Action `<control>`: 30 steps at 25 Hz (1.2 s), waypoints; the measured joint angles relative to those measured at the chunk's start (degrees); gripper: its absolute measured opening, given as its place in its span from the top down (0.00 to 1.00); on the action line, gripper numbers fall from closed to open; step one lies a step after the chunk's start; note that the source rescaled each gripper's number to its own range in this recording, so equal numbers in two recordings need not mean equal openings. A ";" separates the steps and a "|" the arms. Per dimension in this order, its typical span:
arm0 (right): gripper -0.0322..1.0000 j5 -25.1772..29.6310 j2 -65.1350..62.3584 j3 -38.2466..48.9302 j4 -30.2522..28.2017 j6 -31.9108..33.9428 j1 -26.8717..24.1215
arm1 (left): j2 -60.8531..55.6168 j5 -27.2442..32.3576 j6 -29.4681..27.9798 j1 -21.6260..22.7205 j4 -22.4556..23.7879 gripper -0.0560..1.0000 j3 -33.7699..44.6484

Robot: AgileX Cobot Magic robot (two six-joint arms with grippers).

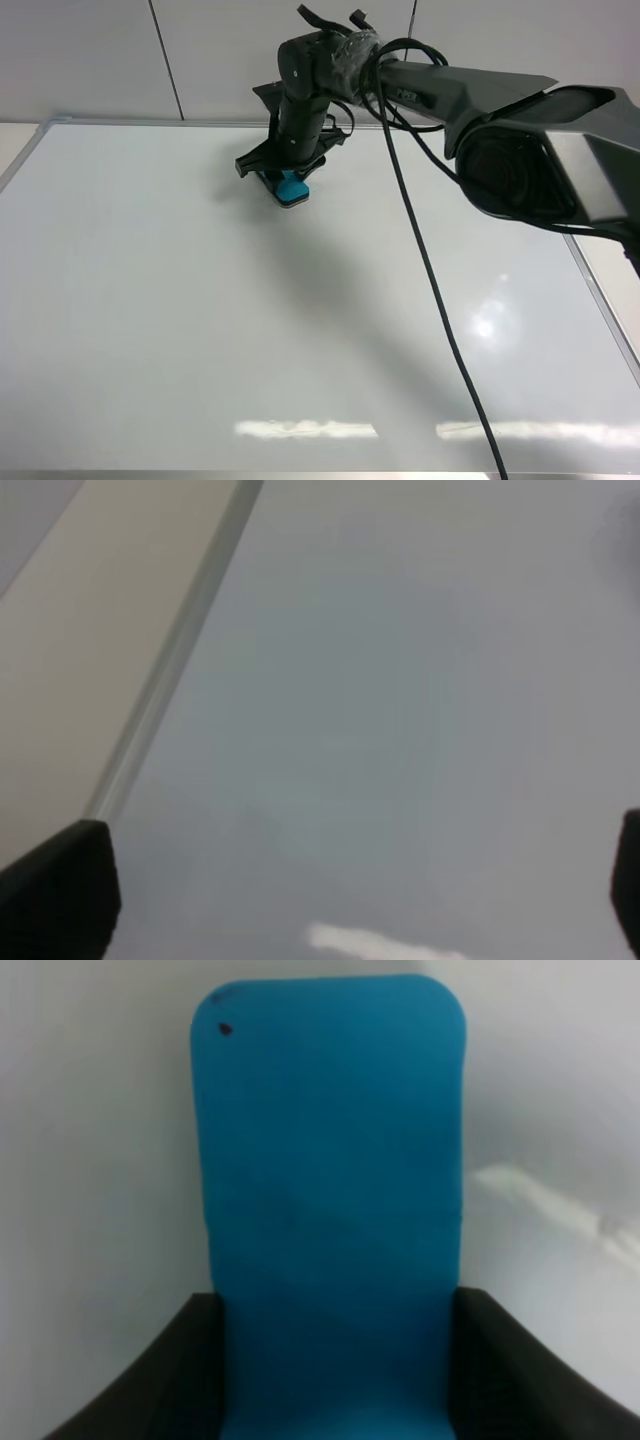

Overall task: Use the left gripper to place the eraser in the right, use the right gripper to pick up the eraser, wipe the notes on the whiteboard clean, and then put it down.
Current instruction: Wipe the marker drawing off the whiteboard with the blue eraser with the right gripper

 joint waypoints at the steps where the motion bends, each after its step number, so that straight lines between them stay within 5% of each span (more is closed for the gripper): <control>1: 0.96 0.77 -0.07 -0.07 0.00 0.24 -0.71 | 0.00 0.00 0.00 0.00 0.00 0.00 0.00; 10: 0.96 3.69 -0.61 -0.11 0.00 3.09 -10.47 | 0.00 0.00 0.00 0.00 0.00 0.00 0.00; 15: 0.96 4.36 -1.17 -0.11 0.00 1.43 -11.34 | 0.00 0.00 0.00 0.00 0.00 0.00 0.00; 21: 0.96 3.82 -2.16 0.30 -3.55 -1.90 -8.43 | 0.00 0.00 0.00 0.00 0.00 0.00 0.00; 30: 0.96 3.09 -2.48 0.96 -1.96 -4.44 3.45 | 0.00 0.00 0.00 0.00 0.00 0.00 0.00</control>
